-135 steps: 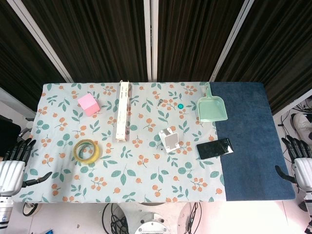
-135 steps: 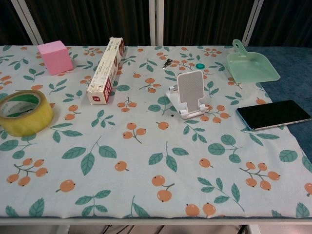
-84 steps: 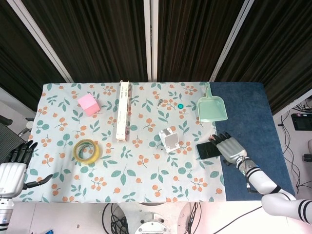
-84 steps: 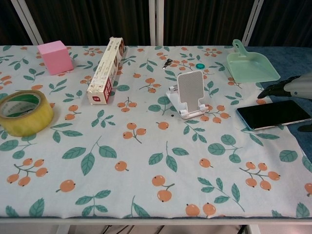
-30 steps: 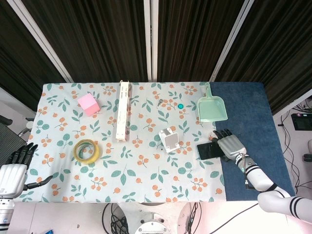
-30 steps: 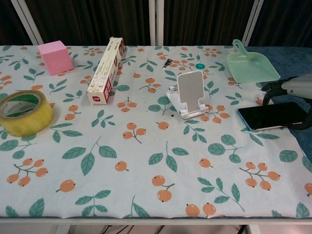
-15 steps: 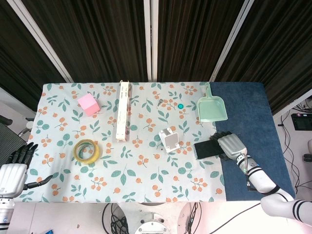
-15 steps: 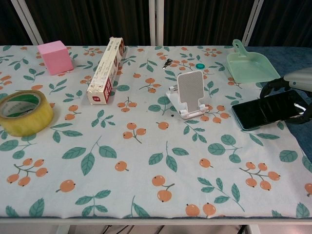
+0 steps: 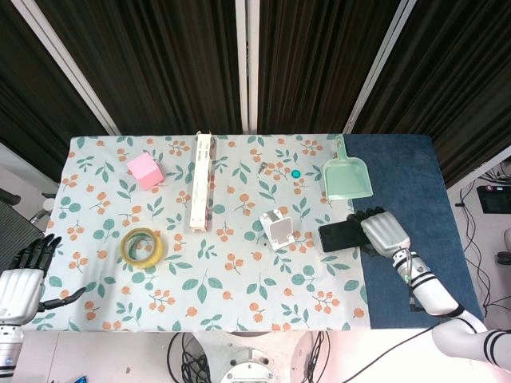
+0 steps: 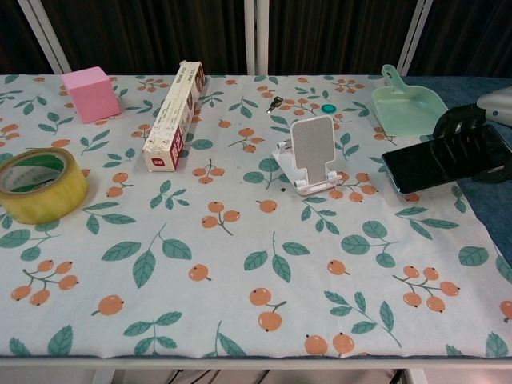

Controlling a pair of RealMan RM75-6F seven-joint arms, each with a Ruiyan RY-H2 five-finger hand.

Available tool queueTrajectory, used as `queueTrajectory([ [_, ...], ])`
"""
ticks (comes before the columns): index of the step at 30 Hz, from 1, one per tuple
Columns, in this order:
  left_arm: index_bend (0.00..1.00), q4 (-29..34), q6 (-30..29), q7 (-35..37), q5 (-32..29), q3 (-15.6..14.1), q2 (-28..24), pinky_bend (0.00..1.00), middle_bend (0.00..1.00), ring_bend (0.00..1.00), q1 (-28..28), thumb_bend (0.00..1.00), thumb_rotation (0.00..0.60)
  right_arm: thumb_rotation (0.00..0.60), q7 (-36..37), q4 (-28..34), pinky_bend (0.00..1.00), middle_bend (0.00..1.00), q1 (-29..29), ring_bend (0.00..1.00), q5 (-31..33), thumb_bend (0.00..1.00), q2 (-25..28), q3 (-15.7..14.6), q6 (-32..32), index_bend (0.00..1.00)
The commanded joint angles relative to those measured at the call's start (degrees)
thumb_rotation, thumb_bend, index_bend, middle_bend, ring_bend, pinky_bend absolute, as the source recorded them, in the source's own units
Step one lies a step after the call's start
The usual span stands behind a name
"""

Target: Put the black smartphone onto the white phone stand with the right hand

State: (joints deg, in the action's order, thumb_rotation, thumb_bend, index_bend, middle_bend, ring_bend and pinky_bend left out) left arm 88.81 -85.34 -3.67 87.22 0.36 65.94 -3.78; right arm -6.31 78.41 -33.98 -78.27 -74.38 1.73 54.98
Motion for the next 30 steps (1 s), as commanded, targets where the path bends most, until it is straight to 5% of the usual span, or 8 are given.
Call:
queueTrajectory([
  [1,0.02,-0.08,-0.02,0.10,-0.01,0.06,0.03,0.16,0.04,0.07,-0.02,0.08,0.235,0.600,1.32,1.58,0.23,0.47,0.09,0.47,-2.81,0.38,2.14,2.07,4.21,0.72],
  [6,0.02,-0.28,-0.07,0.31,0.02,0.18,0.34,0.16,0.04,0.07,-0.09,0.08,0.236,0.600,-0.34,3.75,0.21,0.47,-1.96,0.47,-8.66,0.38,5.76,4.91,9.30,0.72],
  [10,0.02,-0.66,-0.05,0.57,-0.14,0.17,0.67,0.16,0.04,0.07,-0.01,0.08,0.237,0.600,-8.84,0.81,0.21,0.47,-5.72,0.47,-19.25,0.38,6.96,5.71,14.00,0.71],
  [17,0.02,-1.19,-0.58,0.84,-0.47,0.25,1.07,0.16,0.04,0.07,0.42,0.08,0.237,0.600,-14.82,-2.67,0.18,0.47,-15.37,0.47,-40.21,0.37,10.94,1.67,14.10,0.70],
  [23,0.02,-1.64,-0.51,0.87,-0.68,0.43,1.42,0.16,0.04,0.07,0.38,0.08,0.237,0.600,-15.90,-4.23,0.17,0.48,-22.47,0.48,-50.43,0.36,13.41,0.13,13.01,0.70],
  [30,0.02,-1.97,-0.29,0.86,-0.66,0.72,2.14,0.16,0.04,0.07,0.03,0.08,0.236,0.600,-12.01,-12.95,0.10,0.47,-31.06,0.48,-59.73,0.36,12.57,-3.11,12.26,0.66],
])
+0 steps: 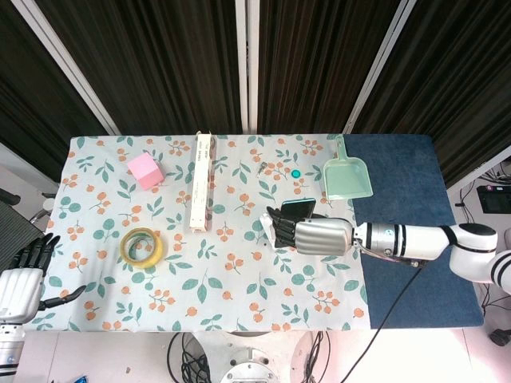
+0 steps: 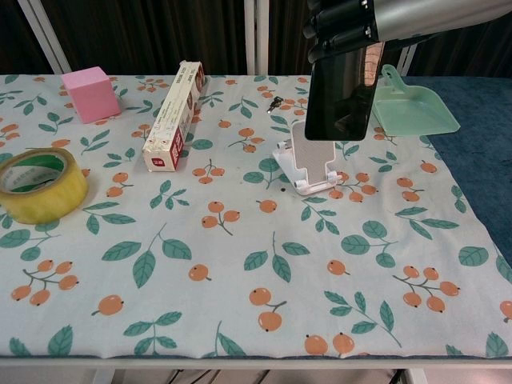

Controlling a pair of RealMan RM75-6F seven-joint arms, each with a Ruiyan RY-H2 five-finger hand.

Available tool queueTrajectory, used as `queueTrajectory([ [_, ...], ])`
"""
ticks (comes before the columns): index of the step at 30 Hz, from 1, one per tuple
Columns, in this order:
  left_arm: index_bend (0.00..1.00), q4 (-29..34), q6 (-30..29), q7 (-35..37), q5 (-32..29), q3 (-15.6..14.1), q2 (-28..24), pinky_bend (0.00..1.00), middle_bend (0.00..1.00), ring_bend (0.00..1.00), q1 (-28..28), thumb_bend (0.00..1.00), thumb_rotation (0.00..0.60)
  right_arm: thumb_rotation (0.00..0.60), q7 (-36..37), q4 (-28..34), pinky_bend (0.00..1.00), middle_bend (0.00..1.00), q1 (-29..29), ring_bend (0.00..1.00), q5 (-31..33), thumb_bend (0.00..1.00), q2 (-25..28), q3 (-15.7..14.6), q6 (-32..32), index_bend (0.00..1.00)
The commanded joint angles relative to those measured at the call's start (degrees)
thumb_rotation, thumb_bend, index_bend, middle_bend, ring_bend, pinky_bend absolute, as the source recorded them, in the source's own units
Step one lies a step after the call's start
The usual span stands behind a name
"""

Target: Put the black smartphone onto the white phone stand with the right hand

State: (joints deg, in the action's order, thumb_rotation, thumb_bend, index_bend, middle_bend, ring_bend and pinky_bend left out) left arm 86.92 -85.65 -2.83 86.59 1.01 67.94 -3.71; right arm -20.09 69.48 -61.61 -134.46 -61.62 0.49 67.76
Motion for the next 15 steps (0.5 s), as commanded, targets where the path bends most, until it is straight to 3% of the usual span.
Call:
queueTrajectory([
  [1,0.02,-0.15,0.03,0.05,-0.07,0.09,0.22,0.16,0.04,0.07,-0.05,0.08,0.235,0.600,2.12,-4.77,0.08,0.47,-4.17,0.48,-4.01,0.36,-0.42,-2.12,-0.65,0.64],
  [7,0.02,-0.68,0.26,0.41,-0.69,0.26,0.52,0.16,0.04,0.07,-0.01,0.08,0.235,0.600,2.48,-6.42,0.02,0.45,-6.87,0.48,-4.04,0.36,-2.30,-2.39,-1.00,0.62],
  [15,0.02,-1.29,0.64,0.81,-0.61,0.30,0.62,0.16,0.04,0.07,-0.28,0.08,0.236,0.600,-0.49,-8.74,0.00,0.44,-5.16,0.46,-2.09,0.36,-5.04,-3.53,0.15,0.62],
])
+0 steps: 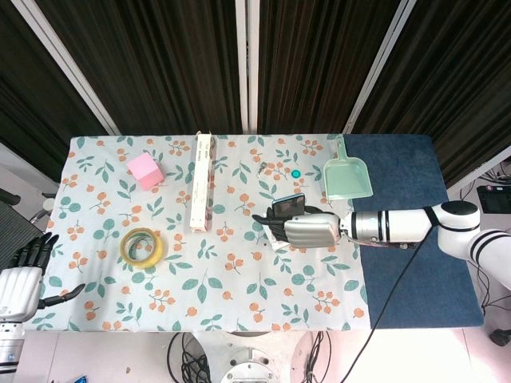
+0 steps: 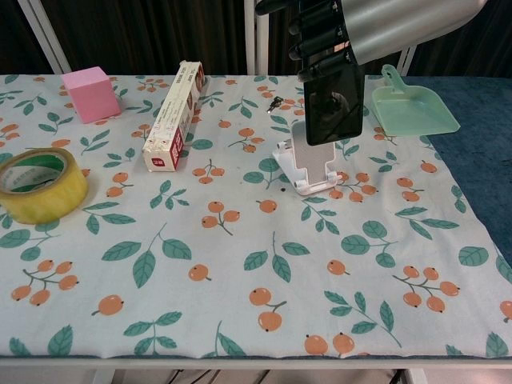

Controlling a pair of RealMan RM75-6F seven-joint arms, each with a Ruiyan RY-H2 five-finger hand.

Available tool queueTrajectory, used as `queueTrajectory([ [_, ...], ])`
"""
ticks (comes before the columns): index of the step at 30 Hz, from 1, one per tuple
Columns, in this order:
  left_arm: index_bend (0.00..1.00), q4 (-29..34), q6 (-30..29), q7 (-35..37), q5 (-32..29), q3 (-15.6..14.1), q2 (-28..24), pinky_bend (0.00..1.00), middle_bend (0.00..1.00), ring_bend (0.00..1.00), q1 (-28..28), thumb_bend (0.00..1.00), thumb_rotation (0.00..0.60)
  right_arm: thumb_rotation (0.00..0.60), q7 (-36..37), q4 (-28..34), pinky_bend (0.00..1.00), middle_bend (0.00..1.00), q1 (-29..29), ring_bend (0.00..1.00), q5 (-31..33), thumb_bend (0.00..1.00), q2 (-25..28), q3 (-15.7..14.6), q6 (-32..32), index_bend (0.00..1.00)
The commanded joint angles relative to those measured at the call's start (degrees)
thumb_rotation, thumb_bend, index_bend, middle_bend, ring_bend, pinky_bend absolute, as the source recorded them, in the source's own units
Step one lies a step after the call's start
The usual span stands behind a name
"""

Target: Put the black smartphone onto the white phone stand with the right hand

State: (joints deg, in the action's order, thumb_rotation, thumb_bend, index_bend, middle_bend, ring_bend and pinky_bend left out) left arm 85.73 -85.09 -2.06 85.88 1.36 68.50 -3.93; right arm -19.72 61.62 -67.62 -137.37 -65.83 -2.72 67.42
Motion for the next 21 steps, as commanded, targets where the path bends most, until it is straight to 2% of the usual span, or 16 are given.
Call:
queueTrajectory([
  [1,0.02,-0.15,0.12,0.05,0.18,-0.09,0.11,0.16,0.04,0.07,-0.10,0.08,0.236,0.600,-1.19,-1.33,0.00,0.44,1.21,0.45,1.18,0.36,-1.19,-0.40,0.75,0.62],
  [11,0.02,-0.18,0.50,-0.29,0.37,-0.38,0.16,0.16,0.04,0.07,-0.23,0.08,0.234,0.600,-1.83,-7.58,0.00,0.43,5.01,0.44,5.27,0.36,-6.59,-1.13,5.47,0.62],
  [21,0.02,-0.98,0.54,0.34,0.00,-0.43,0.97,0.16,0.04,0.07,-0.04,0.08,0.234,0.600,0.08,-13.41,0.00,0.43,5.04,0.44,5.93,0.36,-10.85,-3.52,7.34,0.61],
])
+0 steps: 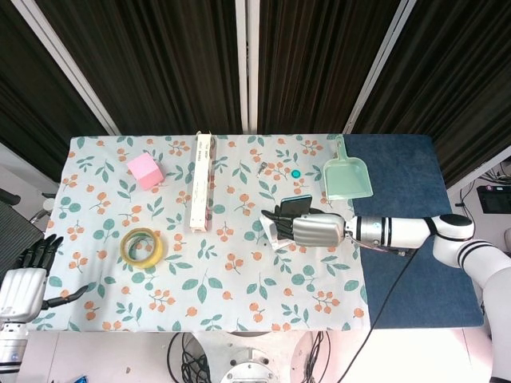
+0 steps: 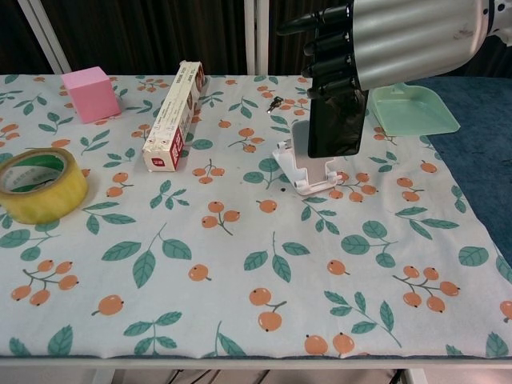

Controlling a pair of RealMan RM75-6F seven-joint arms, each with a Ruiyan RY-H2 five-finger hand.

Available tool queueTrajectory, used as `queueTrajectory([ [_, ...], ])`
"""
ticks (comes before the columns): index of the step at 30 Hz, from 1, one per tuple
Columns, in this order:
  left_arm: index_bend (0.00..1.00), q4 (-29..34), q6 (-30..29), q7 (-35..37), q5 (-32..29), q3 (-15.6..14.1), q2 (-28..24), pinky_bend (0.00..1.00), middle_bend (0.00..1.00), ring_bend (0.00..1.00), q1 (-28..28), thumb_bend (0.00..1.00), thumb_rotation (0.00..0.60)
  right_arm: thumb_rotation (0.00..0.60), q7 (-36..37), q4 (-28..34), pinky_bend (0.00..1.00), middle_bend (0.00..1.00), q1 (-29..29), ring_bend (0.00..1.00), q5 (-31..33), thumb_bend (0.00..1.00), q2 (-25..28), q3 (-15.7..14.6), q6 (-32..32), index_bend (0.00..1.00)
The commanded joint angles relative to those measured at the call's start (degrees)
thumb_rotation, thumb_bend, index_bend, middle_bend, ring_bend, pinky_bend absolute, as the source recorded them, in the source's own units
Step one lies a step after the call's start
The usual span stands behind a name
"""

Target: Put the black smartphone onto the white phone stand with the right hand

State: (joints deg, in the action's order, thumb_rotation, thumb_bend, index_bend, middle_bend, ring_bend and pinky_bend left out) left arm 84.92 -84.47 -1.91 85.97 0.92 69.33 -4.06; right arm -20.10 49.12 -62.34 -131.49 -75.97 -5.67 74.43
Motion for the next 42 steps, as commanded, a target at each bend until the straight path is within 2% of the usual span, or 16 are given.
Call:
queueTrajectory([
  [1,0.02,-0.36,-0.09,0.31,-0.17,-0.01,0.23,0.16,0.04,0.07,0.15,0.08,0.235,0.600,0.70,-1.36,0.00,0.42,-0.47,0.44,0.06,0.36,-1.08,-0.80,0.43,0.61],
  [18,0.02,-1.29,-0.37,1.01,-0.14,-0.17,0.40,0.16,0.04,0.07,0.53,0.08,0.241,0.600,2.42,-5.36,0.00,0.40,-2.59,0.38,0.27,0.36,-3.95,-3.96,1.81,0.61],
  [28,0.02,-1.85,-0.55,1.35,-0.71,0.02,1.07,0.16,0.04,0.07,0.85,0.08,0.238,0.600,4.22,-7.41,0.00,0.35,-5.09,0.32,-0.10,0.37,-4.69,-5.62,2.29,0.59],
  [42,0.02,-2.50,0.01,1.55,-1.15,0.16,0.97,0.16,0.04,0.07,0.77,0.08,0.248,0.600,6.92,-12.29,0.00,0.26,-5.33,0.23,0.73,0.38,-7.34,-7.71,5.06,0.56],
])
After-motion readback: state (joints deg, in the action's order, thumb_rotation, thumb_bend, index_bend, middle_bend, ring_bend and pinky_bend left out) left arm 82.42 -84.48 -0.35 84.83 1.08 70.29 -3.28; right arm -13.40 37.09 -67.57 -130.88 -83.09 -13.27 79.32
